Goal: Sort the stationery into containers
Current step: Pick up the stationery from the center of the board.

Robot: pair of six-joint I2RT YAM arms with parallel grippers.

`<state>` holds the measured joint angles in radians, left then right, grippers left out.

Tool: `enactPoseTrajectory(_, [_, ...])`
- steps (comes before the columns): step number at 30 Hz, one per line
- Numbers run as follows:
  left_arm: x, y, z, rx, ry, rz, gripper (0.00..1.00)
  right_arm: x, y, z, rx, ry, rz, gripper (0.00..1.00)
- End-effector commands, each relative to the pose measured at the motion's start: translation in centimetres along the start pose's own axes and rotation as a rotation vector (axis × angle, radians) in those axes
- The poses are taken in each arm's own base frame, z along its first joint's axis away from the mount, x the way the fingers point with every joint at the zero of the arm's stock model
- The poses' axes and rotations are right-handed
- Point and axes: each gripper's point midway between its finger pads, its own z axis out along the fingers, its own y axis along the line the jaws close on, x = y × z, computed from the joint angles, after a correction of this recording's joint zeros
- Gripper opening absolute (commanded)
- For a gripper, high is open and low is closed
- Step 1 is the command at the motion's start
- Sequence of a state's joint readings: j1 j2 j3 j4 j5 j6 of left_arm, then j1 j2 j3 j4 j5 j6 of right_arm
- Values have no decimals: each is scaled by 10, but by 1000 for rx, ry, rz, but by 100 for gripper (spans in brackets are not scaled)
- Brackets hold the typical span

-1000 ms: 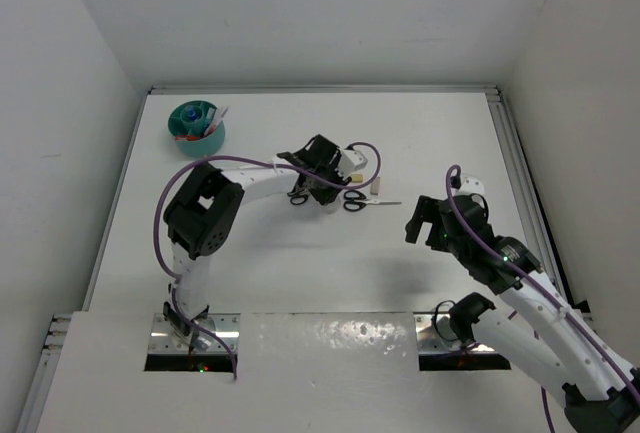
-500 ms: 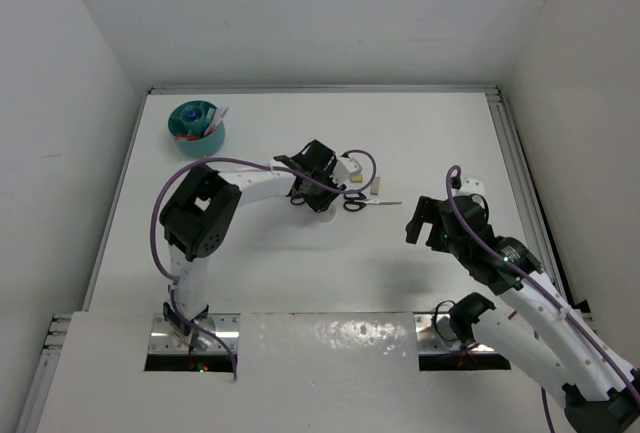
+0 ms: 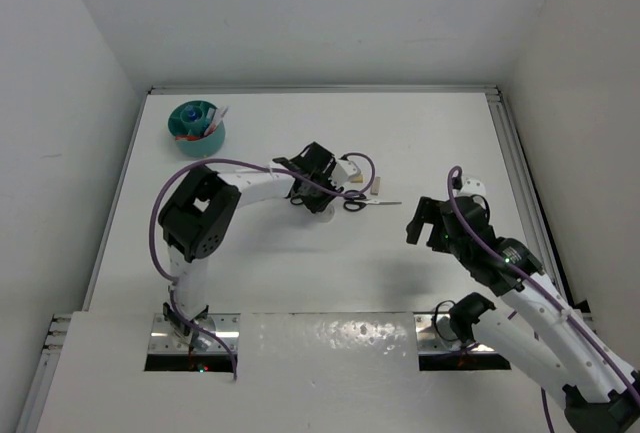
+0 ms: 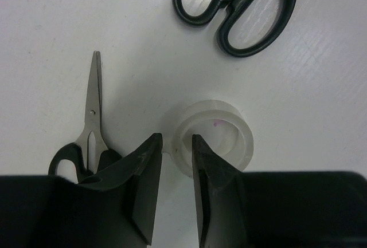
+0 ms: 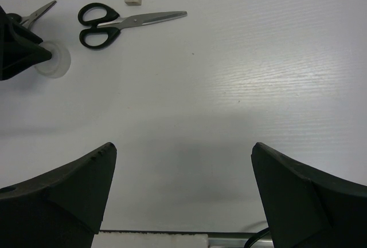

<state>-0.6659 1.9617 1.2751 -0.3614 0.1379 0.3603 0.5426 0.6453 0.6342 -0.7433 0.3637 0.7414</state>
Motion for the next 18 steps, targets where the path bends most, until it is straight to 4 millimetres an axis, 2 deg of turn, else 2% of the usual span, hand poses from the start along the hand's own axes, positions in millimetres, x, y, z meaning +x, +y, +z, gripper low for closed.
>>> enactPoseTrajectory(1, [3,0,9,0,0,-17,24,-8,-1,-5,-1,-32,17,98])
enactPoseTrajectory(2, [1,-1,9,-1,-3,-18,22,-7,-1,-5,2,-29,19,98])
enactPoseTrajectory(3, [0,-2,8,3,-7,-25,11,-7,-2,-5,3,-30,20,98])
enactPoseTrajectory(4, [-4,-1,6,3,-17,-40,6,-7,-2,-6,3,-30,22,98])
enactPoseTrajectory(5, [-18,1,-3,6,-54,-51,0,-8,-2,-6,2,-35,22,98])
enactPoseTrajectory(7, [-31,6,-18,17,-90,-82,0,-9,-3,-7,5,-39,24,98])
enactPoseTrajectory(8, [-54,22,-42,-5,-160,-100,0,-9,-3,-7,6,-39,21,98])
enactPoseTrajectory(10, [-63,36,-72,-9,-193,-143,0,-11,-2,-7,3,-47,19,98])
enactPoseTrajectory(11, [-72,61,-107,-59,-254,-170,0,-12,-1,-7,3,-47,19,98])
enactPoseTrajectory(12, [-79,79,-130,-103,-293,-179,0,-12,-1,-6,1,-48,19,98])
enactPoseTrajectory(13, [-74,95,-151,-150,-303,-190,0,-14,0,-5,-3,-56,18,98])
enactPoseTrajectory(14, [-66,131,-190,-248,-346,-238,0,-14,2,-4,-8,-58,17,98])
enactPoseTrajectory(15, [-56,154,-212,-327,-353,-271,0,-12,1,-1,-8,-58,15,98])
enactPoseTrajectory(16, [-37,192,-253,-443,-383,-329,0,-15,6,1,-23,-70,19,98])
enactPoseTrajectory(18, [-12,234,-302,-622,-406,-398,0,-16,9,5,-35,-69,11,98])
